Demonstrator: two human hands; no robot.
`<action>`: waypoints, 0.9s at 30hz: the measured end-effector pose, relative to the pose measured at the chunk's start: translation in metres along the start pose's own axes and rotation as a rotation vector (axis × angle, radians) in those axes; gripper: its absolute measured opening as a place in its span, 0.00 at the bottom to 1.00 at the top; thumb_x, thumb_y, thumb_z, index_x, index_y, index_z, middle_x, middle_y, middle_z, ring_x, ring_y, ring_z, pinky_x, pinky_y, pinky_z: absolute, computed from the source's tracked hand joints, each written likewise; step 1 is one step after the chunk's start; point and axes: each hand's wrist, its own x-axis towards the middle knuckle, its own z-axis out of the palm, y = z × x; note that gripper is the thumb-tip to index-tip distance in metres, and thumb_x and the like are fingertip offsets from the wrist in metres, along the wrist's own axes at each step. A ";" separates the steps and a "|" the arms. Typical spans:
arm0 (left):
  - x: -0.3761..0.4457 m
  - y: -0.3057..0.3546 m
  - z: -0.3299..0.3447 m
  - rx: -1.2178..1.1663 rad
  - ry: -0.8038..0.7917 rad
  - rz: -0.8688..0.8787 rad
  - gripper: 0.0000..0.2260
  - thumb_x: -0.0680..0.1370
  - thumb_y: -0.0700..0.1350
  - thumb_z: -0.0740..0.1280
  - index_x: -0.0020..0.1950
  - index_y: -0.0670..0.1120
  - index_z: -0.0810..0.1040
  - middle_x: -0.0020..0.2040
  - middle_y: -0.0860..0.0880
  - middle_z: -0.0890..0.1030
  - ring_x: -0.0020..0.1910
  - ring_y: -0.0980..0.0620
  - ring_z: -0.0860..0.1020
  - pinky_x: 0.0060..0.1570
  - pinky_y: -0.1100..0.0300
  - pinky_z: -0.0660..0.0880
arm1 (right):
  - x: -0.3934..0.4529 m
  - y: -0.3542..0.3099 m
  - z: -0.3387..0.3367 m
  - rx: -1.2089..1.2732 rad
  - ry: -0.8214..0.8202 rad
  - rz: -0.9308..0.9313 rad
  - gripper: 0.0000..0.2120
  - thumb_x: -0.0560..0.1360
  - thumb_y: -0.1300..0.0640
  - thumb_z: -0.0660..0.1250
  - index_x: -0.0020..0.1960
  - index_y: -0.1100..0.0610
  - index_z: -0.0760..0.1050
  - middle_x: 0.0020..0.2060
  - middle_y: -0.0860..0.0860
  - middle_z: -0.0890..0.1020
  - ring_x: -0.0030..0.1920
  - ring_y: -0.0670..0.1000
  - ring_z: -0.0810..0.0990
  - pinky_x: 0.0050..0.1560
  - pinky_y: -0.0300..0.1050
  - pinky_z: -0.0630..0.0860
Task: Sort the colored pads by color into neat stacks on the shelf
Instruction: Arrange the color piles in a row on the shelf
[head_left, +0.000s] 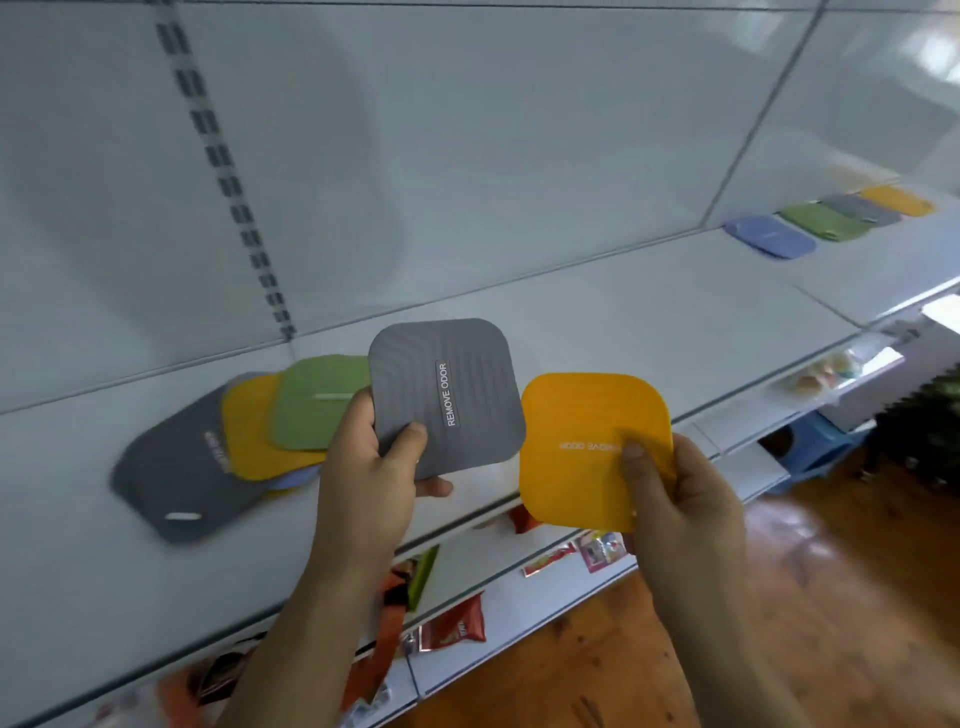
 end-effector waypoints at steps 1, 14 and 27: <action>-0.002 -0.002 0.018 0.008 -0.015 0.004 0.15 0.83 0.33 0.64 0.63 0.51 0.78 0.56 0.49 0.83 0.49 0.51 0.83 0.33 0.54 0.82 | 0.006 0.007 -0.016 -0.002 0.012 0.002 0.07 0.83 0.49 0.67 0.48 0.39 0.80 0.36 0.47 0.82 0.35 0.51 0.80 0.38 0.61 0.83; -0.050 -0.019 0.284 0.108 -0.261 -0.011 0.15 0.83 0.37 0.66 0.66 0.53 0.76 0.59 0.51 0.82 0.52 0.46 0.84 0.35 0.52 0.84 | 0.103 0.102 -0.230 0.047 0.207 0.067 0.08 0.83 0.51 0.66 0.48 0.39 0.81 0.31 0.50 0.80 0.31 0.52 0.76 0.32 0.61 0.78; 0.024 -0.032 0.499 0.054 -0.439 -0.042 0.13 0.83 0.35 0.66 0.60 0.52 0.78 0.54 0.51 0.83 0.46 0.52 0.85 0.33 0.54 0.82 | 0.247 0.147 -0.333 0.017 0.352 0.115 0.07 0.83 0.50 0.66 0.48 0.46 0.81 0.29 0.47 0.77 0.29 0.50 0.74 0.30 0.52 0.72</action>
